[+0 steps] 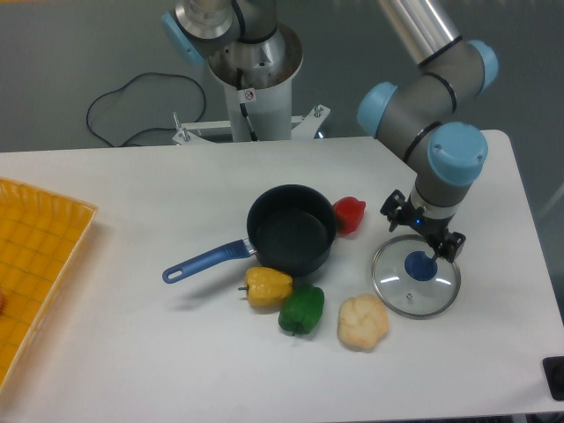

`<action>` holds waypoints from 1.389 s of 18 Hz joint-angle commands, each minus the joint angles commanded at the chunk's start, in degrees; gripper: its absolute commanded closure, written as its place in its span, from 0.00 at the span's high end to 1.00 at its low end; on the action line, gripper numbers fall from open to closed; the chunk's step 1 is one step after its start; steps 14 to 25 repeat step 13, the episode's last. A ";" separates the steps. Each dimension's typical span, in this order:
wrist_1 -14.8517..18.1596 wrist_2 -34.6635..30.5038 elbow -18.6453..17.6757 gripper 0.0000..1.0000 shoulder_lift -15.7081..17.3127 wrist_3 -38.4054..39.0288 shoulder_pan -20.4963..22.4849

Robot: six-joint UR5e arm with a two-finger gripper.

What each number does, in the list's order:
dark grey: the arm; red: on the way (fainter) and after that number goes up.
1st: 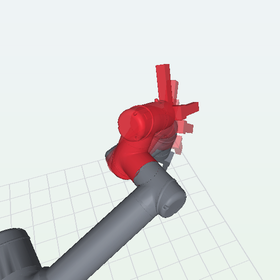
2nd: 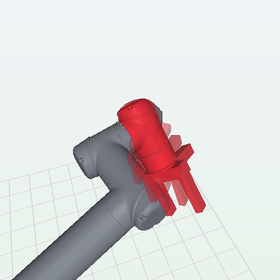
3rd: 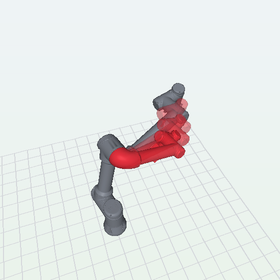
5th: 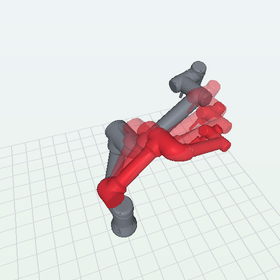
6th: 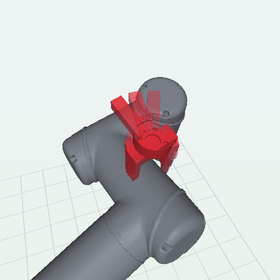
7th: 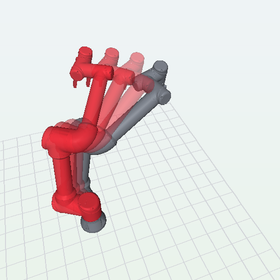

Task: Place the lid on the table
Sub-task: 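Open the gripper and lift it up off the lid knob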

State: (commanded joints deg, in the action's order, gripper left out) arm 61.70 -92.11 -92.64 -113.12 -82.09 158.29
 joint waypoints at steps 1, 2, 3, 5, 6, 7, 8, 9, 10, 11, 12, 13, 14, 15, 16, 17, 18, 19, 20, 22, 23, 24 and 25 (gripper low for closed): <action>0.18 0.00 0.00 1.00 0.09 -1.05 -0.44; 0.26 0.09 0.00 1.00 0.18 -2.54 -0.70; 0.27 0.09 0.00 1.00 0.18 -3.68 -0.88; 0.35 0.44 1.48 1.00 0.18 -5.88 -1.23; 0.70 0.44 2.10 1.00 0.18 -6.85 -1.23; 1.05 0.53 2.28 1.00 0.09 -7.29 -1.23; 1.14 0.62 2.37 1.00 0.09 -7.30 -1.40; 1.06 0.62 2.37 1.00 0.00 -7.30 -1.49; 1.06 0.62 2.46 1.00 0.00 -7.30 -1.49; 1.06 0.70 2.55 1.00 0.00 -7.39 -1.49; 1.06 0.70 2.72 1.00 0.00 -7.39 -1.49; 1.06 0.79 2.73 1.00 0.00 -7.39 -1.49; 1.06 0.79 2.73 1.00 0.00 -7.39 -1.49; 1.06 0.79 2.73 1.00 0.00 -7.39 -1.49; 1.06 0.79 2.73 1.00 0.00 -7.39 -1.49; 1.06 0.79 2.73 1.00 0.00 -7.39 -1.49; 1.06 0.79 2.73 1.00 0.00 -7.39 -1.49; 1.06 0.79 2.73 1.00 0.00 -7.39 -1.49; 1.06 0.79 2.73 1.00 0.00 -7.39 -1.49; 1.06 0.79 2.73 1.00 0.00 -7.39 -1.49; 1.06 0.79 2.73 1.00 0.00 -7.39 -1.49; 1.06 0.79 2.73 1.00 0.00 -7.39 -1.49; 1.06 0.79 2.73 1.00 0.00 -7.39 -1.49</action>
